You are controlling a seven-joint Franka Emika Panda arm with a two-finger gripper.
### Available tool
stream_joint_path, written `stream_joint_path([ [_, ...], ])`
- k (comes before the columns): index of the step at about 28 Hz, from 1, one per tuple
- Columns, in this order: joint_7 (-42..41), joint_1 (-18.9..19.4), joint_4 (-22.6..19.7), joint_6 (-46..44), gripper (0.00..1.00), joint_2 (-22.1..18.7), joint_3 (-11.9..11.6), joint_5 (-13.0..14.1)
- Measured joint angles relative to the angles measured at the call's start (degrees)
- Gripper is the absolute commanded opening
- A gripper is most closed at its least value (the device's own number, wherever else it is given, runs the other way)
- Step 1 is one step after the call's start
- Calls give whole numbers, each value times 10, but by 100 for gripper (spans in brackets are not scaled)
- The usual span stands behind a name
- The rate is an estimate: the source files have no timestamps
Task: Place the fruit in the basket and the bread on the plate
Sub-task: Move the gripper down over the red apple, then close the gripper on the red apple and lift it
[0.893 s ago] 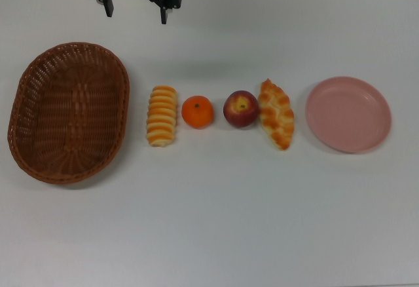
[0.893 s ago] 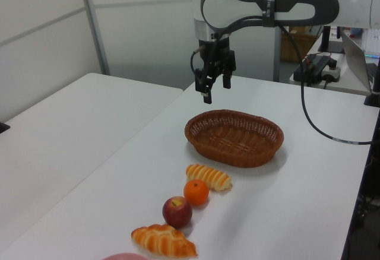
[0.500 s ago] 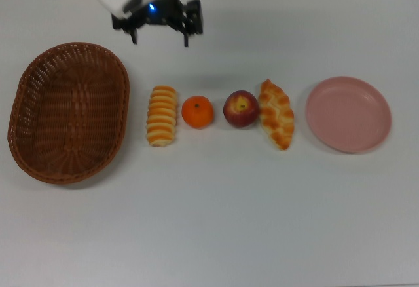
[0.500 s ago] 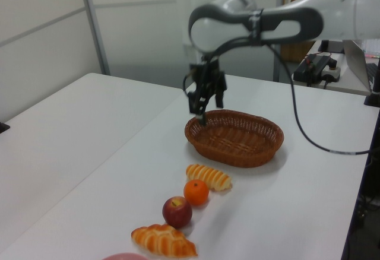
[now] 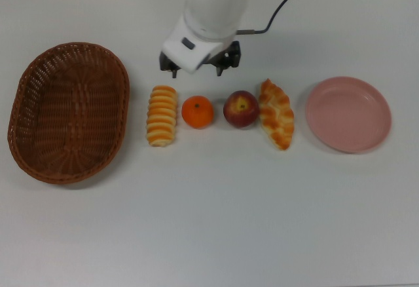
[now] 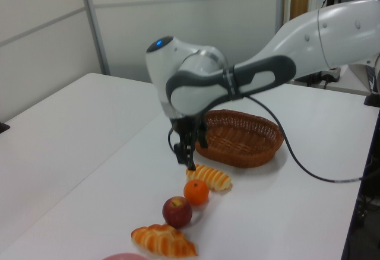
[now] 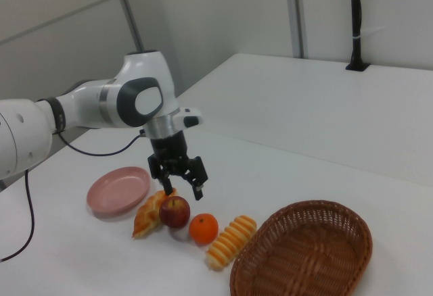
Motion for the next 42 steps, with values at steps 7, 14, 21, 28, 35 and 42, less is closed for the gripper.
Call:
stream_joint_path([
  [7,33,33,-26,48,100,8,0,-9],
  [14,78,74,-35,64,100,45,0,-11],
  [21,98,94,-34,89,100,67,0,-35],
  [28,109,91,-34,121,100,75,-2,-57],
  [35,135,95,-34,130,76,98,-2,-85],
  [42,155,98,-31,130,45,101,-2,-85],
])
